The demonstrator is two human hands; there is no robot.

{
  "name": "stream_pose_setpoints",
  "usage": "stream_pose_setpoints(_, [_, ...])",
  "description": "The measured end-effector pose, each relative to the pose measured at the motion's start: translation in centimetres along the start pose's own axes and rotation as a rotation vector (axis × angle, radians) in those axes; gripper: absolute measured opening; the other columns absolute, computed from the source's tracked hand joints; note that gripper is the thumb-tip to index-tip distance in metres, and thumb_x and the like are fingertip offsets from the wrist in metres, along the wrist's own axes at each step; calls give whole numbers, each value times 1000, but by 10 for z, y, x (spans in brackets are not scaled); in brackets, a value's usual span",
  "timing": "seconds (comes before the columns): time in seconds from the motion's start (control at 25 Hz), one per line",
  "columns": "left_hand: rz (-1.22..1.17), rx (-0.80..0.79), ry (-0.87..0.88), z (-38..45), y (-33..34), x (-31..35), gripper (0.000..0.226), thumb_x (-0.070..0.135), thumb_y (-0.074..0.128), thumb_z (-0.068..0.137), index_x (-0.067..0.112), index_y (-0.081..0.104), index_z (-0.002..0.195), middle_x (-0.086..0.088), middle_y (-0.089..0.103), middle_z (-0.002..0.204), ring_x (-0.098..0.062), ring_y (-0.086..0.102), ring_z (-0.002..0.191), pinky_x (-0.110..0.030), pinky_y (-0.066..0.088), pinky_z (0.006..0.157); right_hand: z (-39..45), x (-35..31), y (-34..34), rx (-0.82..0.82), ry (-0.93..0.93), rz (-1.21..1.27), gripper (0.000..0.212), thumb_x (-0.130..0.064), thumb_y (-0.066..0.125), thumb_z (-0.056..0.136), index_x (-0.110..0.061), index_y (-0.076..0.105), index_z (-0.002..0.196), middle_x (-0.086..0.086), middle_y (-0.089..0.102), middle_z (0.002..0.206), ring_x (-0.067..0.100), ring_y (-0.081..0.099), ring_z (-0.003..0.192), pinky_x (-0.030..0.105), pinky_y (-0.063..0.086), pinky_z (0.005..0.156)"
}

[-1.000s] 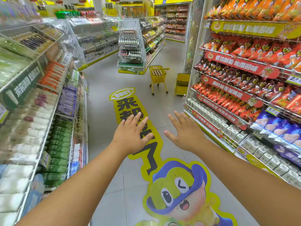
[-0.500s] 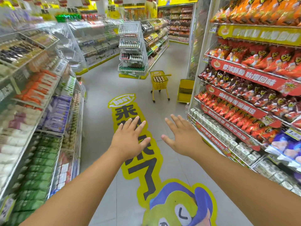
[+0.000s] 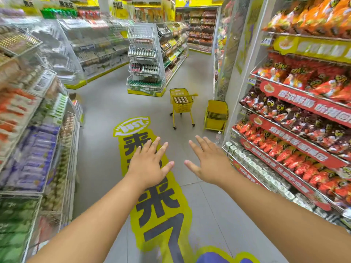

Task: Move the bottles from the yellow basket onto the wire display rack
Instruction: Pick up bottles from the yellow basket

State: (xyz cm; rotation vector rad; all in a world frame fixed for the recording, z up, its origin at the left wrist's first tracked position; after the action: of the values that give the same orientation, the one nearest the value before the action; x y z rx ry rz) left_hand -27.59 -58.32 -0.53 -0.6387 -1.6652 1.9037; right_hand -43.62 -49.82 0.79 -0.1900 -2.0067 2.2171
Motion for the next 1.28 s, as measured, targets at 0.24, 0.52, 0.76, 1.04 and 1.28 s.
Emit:
stream_pose_setpoints(0.24, [16, 6, 27, 140, 2, -83, 83, 76, 11, 90, 34, 6, 162, 0, -1, 171, -25, 4, 157, -49, 16, 124, 157, 2, 10, -17, 40, -1, 97, -78, 0, 82, -28, 6, 164, 3, -1, 173, 24, -1, 159, 44, 8, 127])
stream_pose_setpoints(0.52, [-40, -11, 24, 292, 44, -144, 83, 78, 16, 89, 37, 7, 161, 5, 0, 171, -22, 3, 157, -48, 14, 125, 323, 36, 52, -19, 36, 37, 92, -78, 8, 88, -26, 7, 164, 3, 2, 173, 25, 1, 159, 45, 12, 128])
stream_pose_setpoints(0.76, [-12, 24, -2, 459, 78, -179, 94, 78, 7, 79, 33, 21, 161, -1, 15, 170, -28, 17, 155, -49, 22, 122, 494, 97, 83, 48, 32, 77, 100, -77, -2, 78, -25, 8, 164, 6, 3, 173, 27, 4, 159, 44, 11, 128])
stream_pose_setpoints(1.04, [-9, 28, 6, 653, 89, -216, 91, 79, 7, 82, 33, 19, 160, -1, 14, 170, -28, 18, 155, -51, 24, 121, 676, 162, 78, 59, -1, 63, 96, -75, 9, 85, -20, 22, 163, 12, 19, 170, 32, 16, 157, 50, 23, 124])
stream_pose_setpoints(1.28, [-26, 59, 52, 795, 116, -259, 82, 75, 23, 89, 29, 37, 156, -5, 32, 164, -33, 36, 147, -55, 37, 113, 811, 190, 95, 100, 23, 96, 98, -75, 9, 83, -19, 24, 162, 13, 21, 169, 34, 17, 157, 51, 23, 124])
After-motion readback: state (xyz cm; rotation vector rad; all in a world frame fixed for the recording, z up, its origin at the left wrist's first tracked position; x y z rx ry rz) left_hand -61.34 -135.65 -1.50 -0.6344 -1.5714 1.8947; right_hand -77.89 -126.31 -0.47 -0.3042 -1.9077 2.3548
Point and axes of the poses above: each hand's wrist, its own z-axis towards the middle knuckle, its own y-axis out of the palm, x = y × z, the point moved 10 cm from there along z, towards the middle knuckle
